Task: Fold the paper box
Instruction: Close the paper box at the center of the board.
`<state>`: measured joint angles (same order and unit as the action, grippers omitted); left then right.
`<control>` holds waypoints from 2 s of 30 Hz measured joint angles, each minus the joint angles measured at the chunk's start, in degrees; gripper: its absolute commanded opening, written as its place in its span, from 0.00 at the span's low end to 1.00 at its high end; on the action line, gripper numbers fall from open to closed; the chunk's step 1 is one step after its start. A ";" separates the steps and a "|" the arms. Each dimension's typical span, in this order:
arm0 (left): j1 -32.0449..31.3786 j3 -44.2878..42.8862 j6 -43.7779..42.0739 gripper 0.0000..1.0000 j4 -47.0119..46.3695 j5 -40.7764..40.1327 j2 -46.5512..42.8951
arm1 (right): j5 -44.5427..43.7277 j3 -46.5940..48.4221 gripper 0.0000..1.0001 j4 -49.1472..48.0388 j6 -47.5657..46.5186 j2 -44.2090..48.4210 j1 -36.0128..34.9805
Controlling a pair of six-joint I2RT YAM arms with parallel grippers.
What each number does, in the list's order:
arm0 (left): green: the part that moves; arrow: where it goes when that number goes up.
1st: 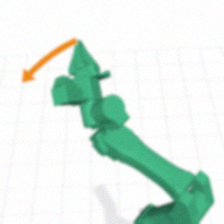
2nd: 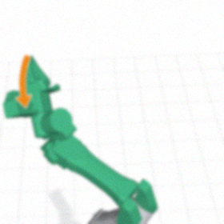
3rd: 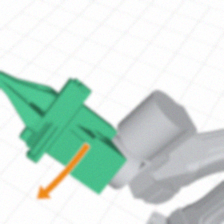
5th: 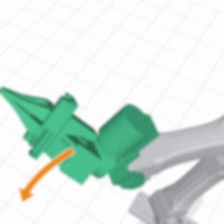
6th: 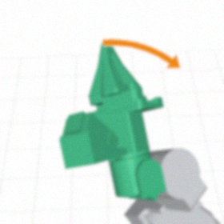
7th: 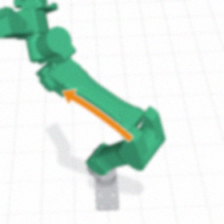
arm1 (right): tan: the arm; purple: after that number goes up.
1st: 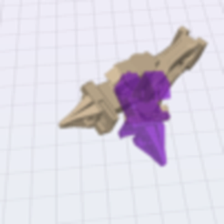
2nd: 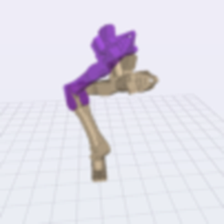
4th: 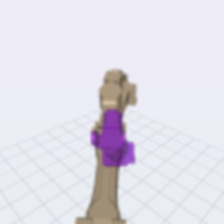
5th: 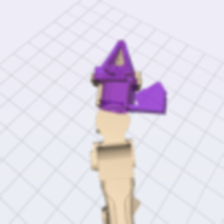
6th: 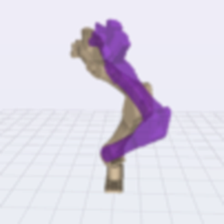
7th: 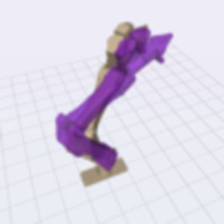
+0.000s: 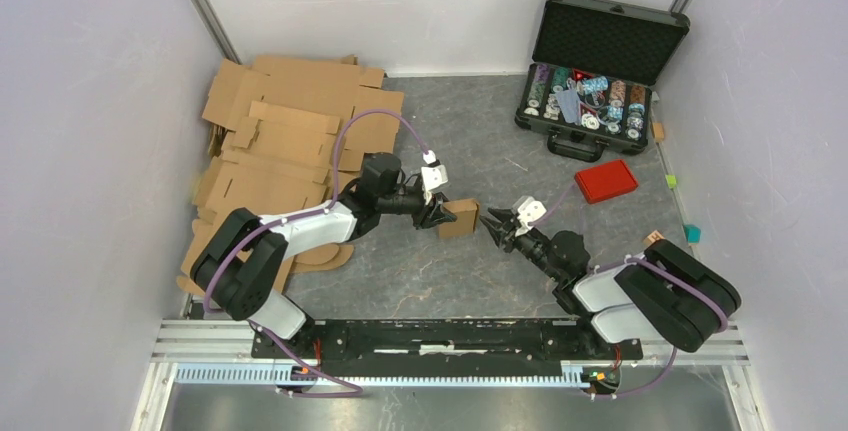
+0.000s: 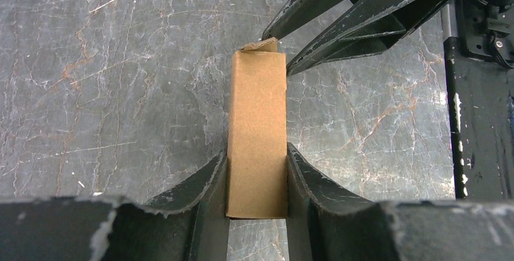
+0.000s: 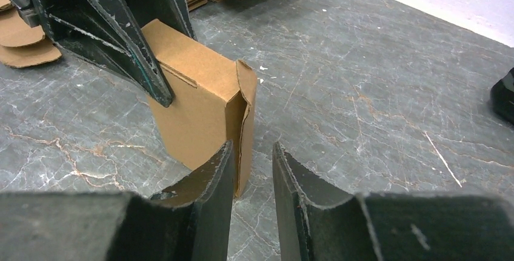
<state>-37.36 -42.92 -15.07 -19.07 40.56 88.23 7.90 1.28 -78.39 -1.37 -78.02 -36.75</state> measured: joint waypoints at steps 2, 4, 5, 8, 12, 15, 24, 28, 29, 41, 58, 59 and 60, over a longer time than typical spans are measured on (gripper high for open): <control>0.00 -0.13 0.00 0.30 0.17 0.02 0.02 | 0.02 0.15 0.35 -0.31 0.00 -0.52 -0.02; 0.00 -0.28 0.00 0.30 0.33 0.04 0.11 | 0.02 0.35 0.35 -0.48 0.00 -0.98 -0.22; 0.00 -0.31 0.00 0.30 0.37 0.04 0.11 | 0.02 0.46 0.35 -0.52 0.00 -1.20 -0.28; 0.00 -0.33 0.00 0.30 0.44 0.04 0.13 | 0.00 0.85 0.34 -0.63 -0.02 -1.99 -0.37; 0.00 -0.35 0.00 0.29 0.48 0.07 0.13 | -0.02 1.70 0.32 -0.87 0.00 -3.23 -0.50; 0.00 -0.39 0.00 0.29 0.52 0.09 0.13 | -0.11 1.92 0.29 -0.87 -0.02 -3.58 -0.66; 0.00 -0.61 -0.02 0.37 0.76 0.20 0.31 | 0.44 3.21 0.00 -1.49 0.13 -6.08 -0.76; -0.04 -0.76 -0.04 0.51 1.16 -0.07 0.31 | 0.37 3.21 0.00 -1.11 -0.22 -5.79 -0.76; -0.15 -0.79 0.00 0.53 2.08 -0.46 0.33 | 0.39 3.23 0.00 -1.25 -0.22 -5.81 -0.76; -0.50 2.08 3.54 0.73 1.77 -3.26 -2.16 | 0.42 2.75 0.00 0.44 -0.17 -3.23 -0.76; -3.15 0.92 18.25 0.49 -0.31 -15.54 -14.29 | 0.39 2.27 0.00 1.92 3.54 -2.38 -1.01; -3.91 -0.35 19.82 0.49 -0.31 -17.03 -13.44 | 0.39 2.27 0.00 1.95 3.58 -2.38 -1.09; -4.57 -1.22 20.85 0.49 -0.28 -17.92 -12.70 | 0.37 2.27 0.00 1.95 3.63 -2.38 -1.16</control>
<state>-41.93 -44.14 5.78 -19.35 22.63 75.53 8.27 3.55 -76.44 2.26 -80.40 -37.91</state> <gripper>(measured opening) 0.492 0.006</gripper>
